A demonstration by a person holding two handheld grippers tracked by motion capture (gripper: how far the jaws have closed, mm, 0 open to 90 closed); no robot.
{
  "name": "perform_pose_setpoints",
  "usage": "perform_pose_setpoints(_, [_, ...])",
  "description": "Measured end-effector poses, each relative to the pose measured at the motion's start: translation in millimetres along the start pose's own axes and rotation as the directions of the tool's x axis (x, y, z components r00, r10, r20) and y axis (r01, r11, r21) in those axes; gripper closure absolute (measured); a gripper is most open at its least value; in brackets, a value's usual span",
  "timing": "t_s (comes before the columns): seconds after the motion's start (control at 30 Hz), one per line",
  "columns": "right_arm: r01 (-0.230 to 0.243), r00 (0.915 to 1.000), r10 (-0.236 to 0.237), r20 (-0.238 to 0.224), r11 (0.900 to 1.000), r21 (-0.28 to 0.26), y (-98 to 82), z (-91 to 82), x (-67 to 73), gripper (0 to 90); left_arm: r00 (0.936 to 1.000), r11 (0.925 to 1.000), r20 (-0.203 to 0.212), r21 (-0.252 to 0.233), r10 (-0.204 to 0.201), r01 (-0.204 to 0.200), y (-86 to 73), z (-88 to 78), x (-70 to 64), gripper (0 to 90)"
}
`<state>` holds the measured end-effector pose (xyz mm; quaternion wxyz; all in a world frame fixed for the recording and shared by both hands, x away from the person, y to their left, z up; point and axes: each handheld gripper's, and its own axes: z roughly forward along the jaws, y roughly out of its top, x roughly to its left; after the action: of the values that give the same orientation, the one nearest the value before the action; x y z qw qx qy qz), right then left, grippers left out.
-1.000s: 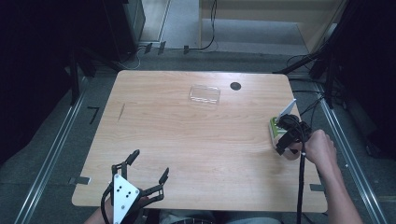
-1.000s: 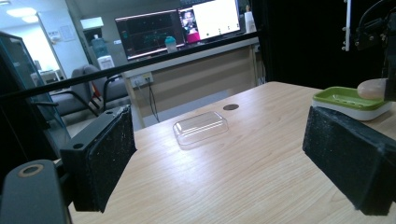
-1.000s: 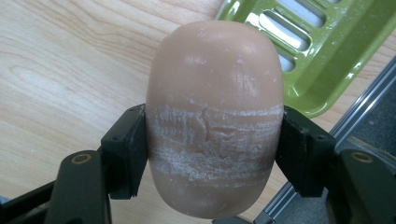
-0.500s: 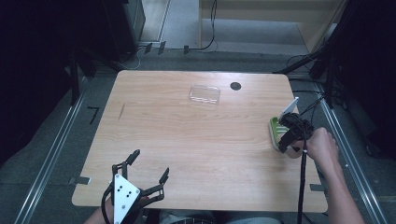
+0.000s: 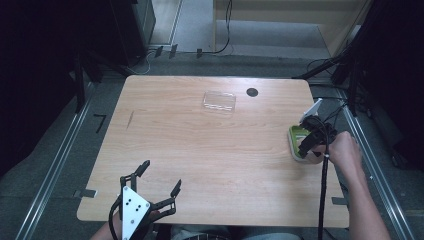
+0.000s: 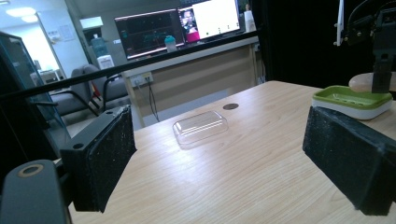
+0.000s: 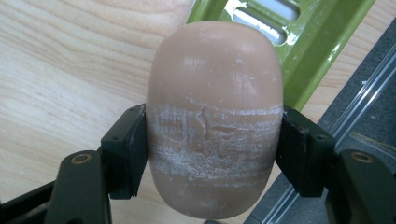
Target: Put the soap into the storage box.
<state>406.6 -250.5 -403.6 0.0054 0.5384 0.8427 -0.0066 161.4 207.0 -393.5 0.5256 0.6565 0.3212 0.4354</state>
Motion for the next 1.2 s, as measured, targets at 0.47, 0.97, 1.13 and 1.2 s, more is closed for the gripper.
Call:
perform_pose_setpoints(0.47, [-0.028, 0.9996, 0.028, 0.004, 1.0, -0.009, 18.5, -1.6, -5.2, 33.4, 1.0, 1.0, 0.0, 0.001, 0.001, -0.001, 0.0, 0.1, 0.2, 9.9])
perform_pose_setpoints(0.97, [-0.047, 0.9989, 0.047, 0.003, 0.999, -0.012, 33.2, -3.5, -7.7, 33.4, 1.0, 1.0, 0.0, 0.002, 0.002, -0.002, -0.1, 0.2, 0.2, 9.9])
perform_pose_setpoints(1.13, [-0.061, 0.9982, 0.061, 0.0, 0.998, -0.017, 37.1, -3.2, -11.2, 33.4, 1.0, 1.0, 0.001, 0.004, 0.005, -0.005, -0.1, 0.3, 0.1, 9.9])
perform_pose_setpoints(1.2, [-0.061, 0.9981, 0.061, 0.0, 0.998, -0.015, 38.9, -2.5, -12.4, 33.4, 1.0, 1.0, 0.0, 0.003, 0.004, -0.004, -0.1, 0.3, 0.2, 9.9])
